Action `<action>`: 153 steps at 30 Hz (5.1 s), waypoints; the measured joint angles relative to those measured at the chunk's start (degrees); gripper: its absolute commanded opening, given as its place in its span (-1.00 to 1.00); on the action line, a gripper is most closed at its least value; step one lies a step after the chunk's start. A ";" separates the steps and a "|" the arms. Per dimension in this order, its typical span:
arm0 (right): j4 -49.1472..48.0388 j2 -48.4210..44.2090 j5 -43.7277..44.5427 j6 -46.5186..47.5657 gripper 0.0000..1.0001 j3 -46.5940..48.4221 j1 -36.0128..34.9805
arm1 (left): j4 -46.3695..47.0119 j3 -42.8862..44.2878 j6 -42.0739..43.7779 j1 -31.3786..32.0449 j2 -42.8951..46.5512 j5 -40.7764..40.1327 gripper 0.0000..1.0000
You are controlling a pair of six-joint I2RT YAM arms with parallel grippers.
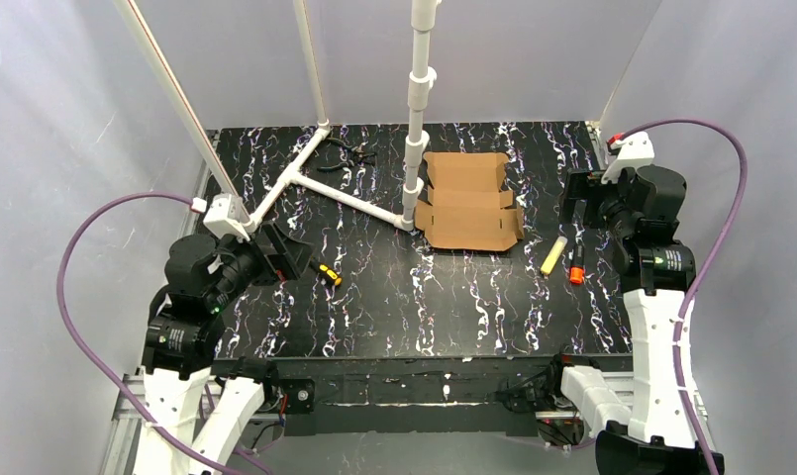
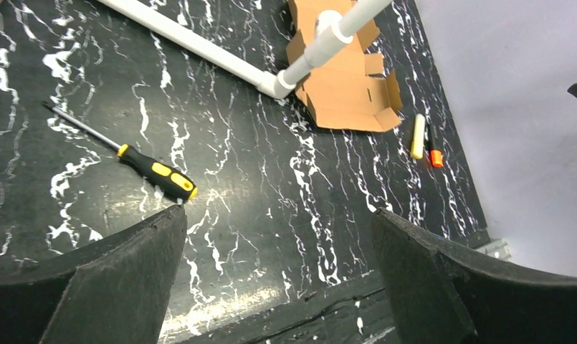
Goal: Fold the paper box
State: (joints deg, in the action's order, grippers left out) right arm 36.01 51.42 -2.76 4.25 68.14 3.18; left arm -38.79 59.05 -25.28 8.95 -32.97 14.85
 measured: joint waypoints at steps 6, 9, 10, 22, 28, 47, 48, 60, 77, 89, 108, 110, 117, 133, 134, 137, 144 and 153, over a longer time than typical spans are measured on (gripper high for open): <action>-0.15 -2.12 0.70 -0.96 1.00 -0.02 0.15 | 3.30 -2.45 -2.51 0.00 -0.87 3.96 0.99; -0.39 -2.45 0.63 -1.09 1.00 -0.15 0.17 | 4.83 -2.91 -3.34 0.00 -1.14 5.11 0.99; -0.63 -2.45 0.44 -1.07 1.00 -0.37 0.17 | 5.14 -3.10 -3.52 0.00 -1.25 5.42 0.99; 15.58 20.76 -18.25 20.48 1.00 16.68 -0.74 | 9.03 -5.62 -3.82 0.00 -8.92 13.99 0.99; 17.97 30.73 -28.68 28.33 1.00 22.56 -1.11 | 8.22 -5.35 1.79 0.00 -12.09 9.38 0.99; -25.90 17.00 -33.55 9.46 1.00 -24.44 2.12 | 19.04 -18.91 6.80 -1.68 -8.41 6.97 0.99; -27.85 17.31 -30.69 7.76 1.00 -25.11 2.12 | 19.17 -18.91 6.71 -1.99 -8.92 7.02 0.99; -34.71 38.93 -0.20 -2.95 0.71 -15.67 -8.50 | 19.08 -18.91 6.19 -3.28 -9.94 7.19 0.99; -38.07 46.75 10.58 -4.70 -0.56 -13.22 -8.07 | 19.06 -18.91 5.68 -3.39 -10.10 7.69 0.99; -38.84 39.85 7.26 -2.43 -0.97 -14.34 -3.54 | 19.06 -18.91 5.70 -3.39 -9.99 7.85 0.99; -14.40 15.80 -21.88 24.46 -0.97 -13.16 6.62 | 21.55 -18.93 5.11 -3.39 -9.81 13.75 0.99; -10.64 14.03 -22.51 26.73 -0.97 -12.35 6.73 | 22.32 -18.93 5.05 -3.39 -9.81 14.67 0.99; 4.81 8.46 -22.93 36.24 -0.97 -8.11 6.84 | 25.49 -19.65 3.65 -3.39 -9.79 19.08 0.99; 28.52 1.66 -30.18 62.90 -0.97 -7.21 6.84 | 39.69 -23.23 -6.67 -3.32 -15.15 32.54 0.99; 29.44 1.64 -31.34 64.50 -0.97 -7.23 6.84 | 40.06 -23.23 -6.73 -3.08 -15.26 32.70 0.99; 31.34 2.51 -37.31 69.94 -0.97 -7.23 6.84 | 40.76 -23.23 -6.58 -1.66 -16.17 33.20 0.99; 31.04 9.99 -50.03 76.70 -0.97 -5.33 5.92 | 41.33 -23.23 -4.35 2.84 -17.40 35.12 0.99; 18.88 18.29 -52.02 72.41 -0.97 -4.22 -7.91 | 41.27 -23.39 2.03 4.63 -17.94 33.31 0.99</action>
State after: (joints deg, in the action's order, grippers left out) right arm 54.89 69.71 -54.78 76.66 63.92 -4.73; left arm 2.48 35.66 -23.24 13.58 -50.92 48.16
